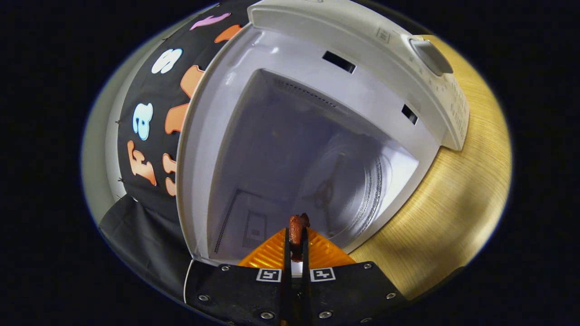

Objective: Open the microwave, put the food inside, and close the microwave door.

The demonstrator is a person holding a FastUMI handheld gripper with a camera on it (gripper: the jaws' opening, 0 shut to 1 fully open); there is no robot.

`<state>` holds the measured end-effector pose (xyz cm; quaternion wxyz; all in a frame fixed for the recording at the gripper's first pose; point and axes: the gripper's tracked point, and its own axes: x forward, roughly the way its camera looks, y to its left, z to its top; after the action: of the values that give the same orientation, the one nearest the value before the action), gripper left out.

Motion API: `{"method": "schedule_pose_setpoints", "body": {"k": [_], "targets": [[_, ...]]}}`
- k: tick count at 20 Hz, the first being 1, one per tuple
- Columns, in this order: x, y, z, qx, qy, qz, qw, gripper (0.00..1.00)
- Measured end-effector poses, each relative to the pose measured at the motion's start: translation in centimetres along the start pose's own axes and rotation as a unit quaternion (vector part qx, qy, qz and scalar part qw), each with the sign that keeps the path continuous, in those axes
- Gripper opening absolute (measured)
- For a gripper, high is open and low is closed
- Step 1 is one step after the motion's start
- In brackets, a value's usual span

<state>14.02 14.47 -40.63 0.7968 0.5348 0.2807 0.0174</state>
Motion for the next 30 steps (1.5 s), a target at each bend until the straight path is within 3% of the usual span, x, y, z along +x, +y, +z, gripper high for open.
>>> {"method": "schedule_pose_setpoints", "body": {"k": [8,12,16,20,22,27,30], "targets": [[3.1,0.4,0.2,-0.002,-0.045,-0.027,0.999,0.09],[4.4,-0.2,0.8,-0.053,-0.048,-0.071,0.995,0.1],[3.6,-0.8,0.9,-0.092,-0.039,-0.1,0.99,0.24],[0.0,0.4,2.0,-0.125,-0.037,-0.088,0.988,0.6],[-2.2,0.8,2.2,-0.15,-0.036,-0.085,0.984,0.66],[-8.5,2.0,1.7,-0.199,-0.018,-0.079,0.977,0.67],[-12.4,2.3,1.4,-0.218,-0.024,-0.081,0.972,0.83]]}}
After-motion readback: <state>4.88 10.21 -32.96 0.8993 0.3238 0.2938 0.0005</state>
